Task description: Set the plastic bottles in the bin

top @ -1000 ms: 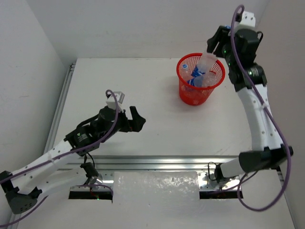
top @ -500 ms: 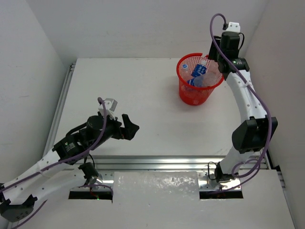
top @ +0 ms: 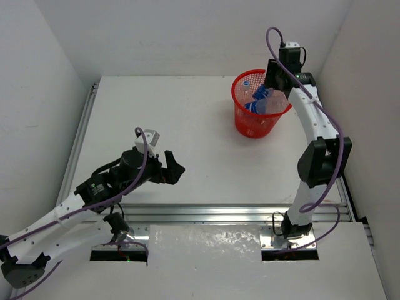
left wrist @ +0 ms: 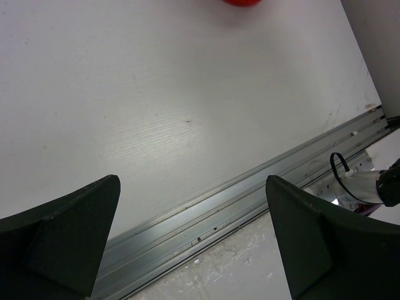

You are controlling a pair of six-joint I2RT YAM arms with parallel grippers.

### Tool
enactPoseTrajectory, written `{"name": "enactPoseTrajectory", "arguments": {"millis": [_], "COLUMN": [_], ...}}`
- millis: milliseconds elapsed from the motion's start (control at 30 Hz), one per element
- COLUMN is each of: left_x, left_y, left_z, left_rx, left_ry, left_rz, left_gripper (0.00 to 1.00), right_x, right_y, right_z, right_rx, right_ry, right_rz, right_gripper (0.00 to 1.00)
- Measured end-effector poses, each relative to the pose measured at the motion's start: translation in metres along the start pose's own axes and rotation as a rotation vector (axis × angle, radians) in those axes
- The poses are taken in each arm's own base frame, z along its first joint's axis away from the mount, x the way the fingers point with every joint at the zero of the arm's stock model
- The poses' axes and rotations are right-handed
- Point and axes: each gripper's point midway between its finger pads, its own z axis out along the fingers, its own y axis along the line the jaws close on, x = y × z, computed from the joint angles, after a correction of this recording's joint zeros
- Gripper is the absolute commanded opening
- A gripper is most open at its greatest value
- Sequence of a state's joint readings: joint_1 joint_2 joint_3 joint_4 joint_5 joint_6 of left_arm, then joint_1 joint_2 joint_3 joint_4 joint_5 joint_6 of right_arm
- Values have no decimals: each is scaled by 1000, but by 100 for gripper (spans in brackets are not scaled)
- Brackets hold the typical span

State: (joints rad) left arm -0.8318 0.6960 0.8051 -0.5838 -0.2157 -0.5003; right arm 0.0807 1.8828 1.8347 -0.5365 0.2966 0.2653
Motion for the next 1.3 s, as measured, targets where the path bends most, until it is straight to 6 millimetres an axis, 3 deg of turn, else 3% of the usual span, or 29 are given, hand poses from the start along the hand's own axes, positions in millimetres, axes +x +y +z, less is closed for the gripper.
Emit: {"name": "enactPoseTrajectory", "arguments": {"millis": [133, 467, 667, 800, 1033, 1067, 1100, 1167, 1300], "left_x": [0, 1, -1, -11, -51, -54, -57, -59, -66], "left_y": [0, 0, 15, 43, 98, 108, 119, 132, 134], "left_z": [0, 1, 4, 3, -4, -4, -5, -8, -19], "left_rx": [3, 0, -93, -291, -603, -641, -689, -743, -746], "left_ry": [2, 5, -14, -39, -155, -160, -167, -172, -209], "left_rz": [0, 3, -17, -49, -131, -143, -155, -160, -155], "left_gripper": [100, 100, 100, 100, 100, 100, 100, 100, 100], "right_x": [3, -58, -65, -45, 47, 67, 74, 95, 131], "right_y": [0, -1, -6, -4, 31, 27, 15, 0, -22], "right_z": [-6, -38, -66, -112, -246, -248, -267, -279, -294], "right_rx": [-6, -20, -23, -60, -336, -350, -360, -355, -334], "right_ry": [40, -62, -61, -59, -144, -132, -176, -189, -181], "right_rz": [1, 29, 36, 28, -49, -48, -24, -4, 23], "right_gripper": [99, 99, 99, 99, 99, 99, 99, 99, 99]}}
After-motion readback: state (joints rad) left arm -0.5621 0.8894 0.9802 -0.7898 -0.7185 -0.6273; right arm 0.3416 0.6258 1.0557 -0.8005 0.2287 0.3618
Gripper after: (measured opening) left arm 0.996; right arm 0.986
